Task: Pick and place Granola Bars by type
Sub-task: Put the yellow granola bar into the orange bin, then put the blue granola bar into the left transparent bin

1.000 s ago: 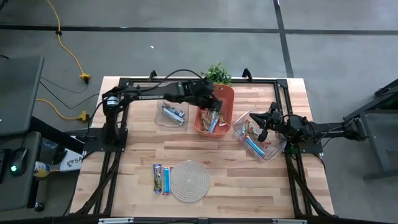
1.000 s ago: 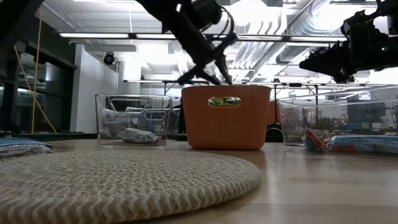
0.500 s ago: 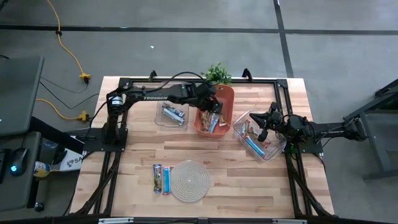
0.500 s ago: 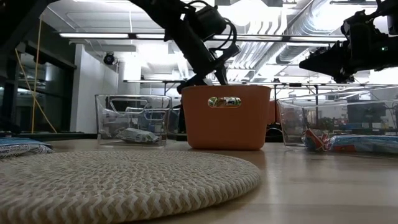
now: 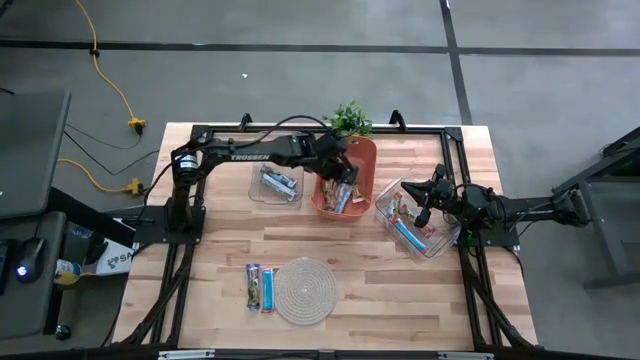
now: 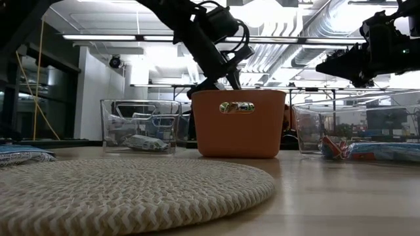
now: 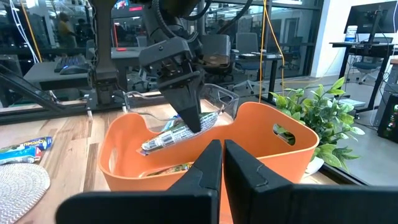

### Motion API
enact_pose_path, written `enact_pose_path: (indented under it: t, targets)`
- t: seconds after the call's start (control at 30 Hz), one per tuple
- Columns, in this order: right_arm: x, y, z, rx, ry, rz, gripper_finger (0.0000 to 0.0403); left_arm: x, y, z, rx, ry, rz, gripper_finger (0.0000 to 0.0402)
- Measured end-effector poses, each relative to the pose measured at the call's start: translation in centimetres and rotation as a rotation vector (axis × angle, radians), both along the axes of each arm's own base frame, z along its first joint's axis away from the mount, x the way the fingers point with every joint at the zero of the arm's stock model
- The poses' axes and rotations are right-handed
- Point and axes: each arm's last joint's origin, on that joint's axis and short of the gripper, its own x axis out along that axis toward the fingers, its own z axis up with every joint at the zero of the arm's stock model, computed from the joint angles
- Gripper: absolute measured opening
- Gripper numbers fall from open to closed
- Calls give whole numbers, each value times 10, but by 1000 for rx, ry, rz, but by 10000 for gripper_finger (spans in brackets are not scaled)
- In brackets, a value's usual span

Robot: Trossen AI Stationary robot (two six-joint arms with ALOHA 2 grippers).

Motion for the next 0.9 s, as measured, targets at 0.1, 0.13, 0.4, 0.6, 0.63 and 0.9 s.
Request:
enact_pose_path:
  t: [0.1,0.13,0.4,0.6,0.63,0.9]
  targets:
    - [0,0,0,0,0,0,0,0,-1,0,-2,-2,-18,99]
    - [0,0,0,0,0,0,0,0,-1,0,-1,-1,-18,107]
    - [0,0,0,0,0,0,0,0,-1,0,-13,-7,-31,205]
    - [0,0,0,0,0,0,0,2,-2,1,-34,-29,-54,244]
    - [0,0,0,0,0,0,0,2,-2,1,-42,-35,-63,245]
    - [0,0,0,0,-1,0,0,5,0,36,-32,-121,-137,243]
